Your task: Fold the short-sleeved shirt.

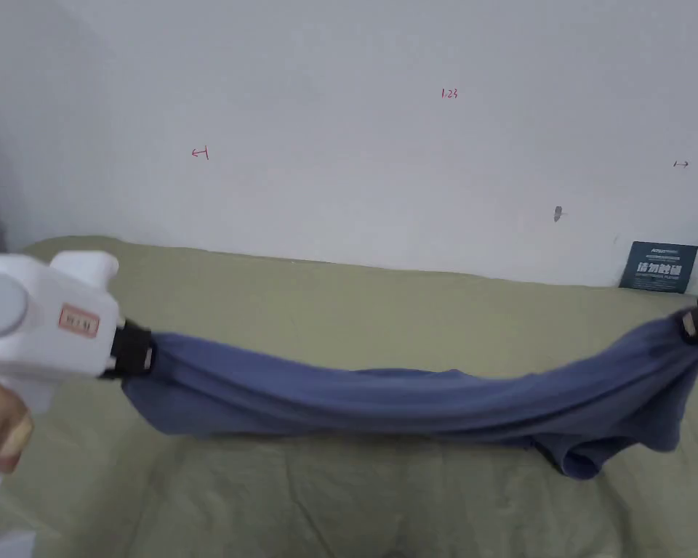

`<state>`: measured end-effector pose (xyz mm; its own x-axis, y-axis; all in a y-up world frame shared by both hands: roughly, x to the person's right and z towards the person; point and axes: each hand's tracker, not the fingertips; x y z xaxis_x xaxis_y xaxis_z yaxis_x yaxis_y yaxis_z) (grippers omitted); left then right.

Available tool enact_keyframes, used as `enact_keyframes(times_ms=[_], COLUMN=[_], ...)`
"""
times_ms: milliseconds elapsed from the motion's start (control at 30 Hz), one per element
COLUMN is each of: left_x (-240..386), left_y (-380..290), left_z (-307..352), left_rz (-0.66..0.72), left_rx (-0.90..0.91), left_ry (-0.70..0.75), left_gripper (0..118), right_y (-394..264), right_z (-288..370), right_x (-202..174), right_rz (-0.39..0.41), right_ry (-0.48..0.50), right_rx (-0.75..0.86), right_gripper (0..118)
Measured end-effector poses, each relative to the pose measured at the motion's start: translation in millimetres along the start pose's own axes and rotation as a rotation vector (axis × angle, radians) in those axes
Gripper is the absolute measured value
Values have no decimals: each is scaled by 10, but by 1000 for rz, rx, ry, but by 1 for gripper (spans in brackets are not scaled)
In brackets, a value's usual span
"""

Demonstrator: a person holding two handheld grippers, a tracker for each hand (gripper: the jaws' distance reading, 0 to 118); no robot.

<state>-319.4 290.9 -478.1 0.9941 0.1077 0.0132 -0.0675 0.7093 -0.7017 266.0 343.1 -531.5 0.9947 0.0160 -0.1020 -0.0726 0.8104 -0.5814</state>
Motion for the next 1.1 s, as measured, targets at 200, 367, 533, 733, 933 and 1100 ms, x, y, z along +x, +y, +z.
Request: enact_keyframes(times_ms=[200, 367, 533, 733, 933, 1100], left_x=[4, -116, -194, -225, -244, -283], left_y=[-918, -1379, -1766, -2051, -2302, -2431], left_z=[214, 222, 121, -167, -271, -204], left_rz=[-9, 14, 55, 94, 116, 149], left_rx=[-105, -143, -186, -235, -296, -304], left_ry=[-32, -53, -57, -38, -36, -54], left_gripper=[3, 3, 3, 3, 3, 3], right_y=[-837, -1470, -1981, -2421, -2690, -2772], right_z=[423, 545, 467, 216, 152, 240], right_x=[94, 123, 204, 241, 322, 315], right_rz=[-42, -87, -144, -171, -212, -211], right_ry=[25, 23, 27, -9, -22, -6], right_rx=[-78, -137, -216, -325, -368, -388], right_gripper=[3, 3, 3, 3, 3, 3])
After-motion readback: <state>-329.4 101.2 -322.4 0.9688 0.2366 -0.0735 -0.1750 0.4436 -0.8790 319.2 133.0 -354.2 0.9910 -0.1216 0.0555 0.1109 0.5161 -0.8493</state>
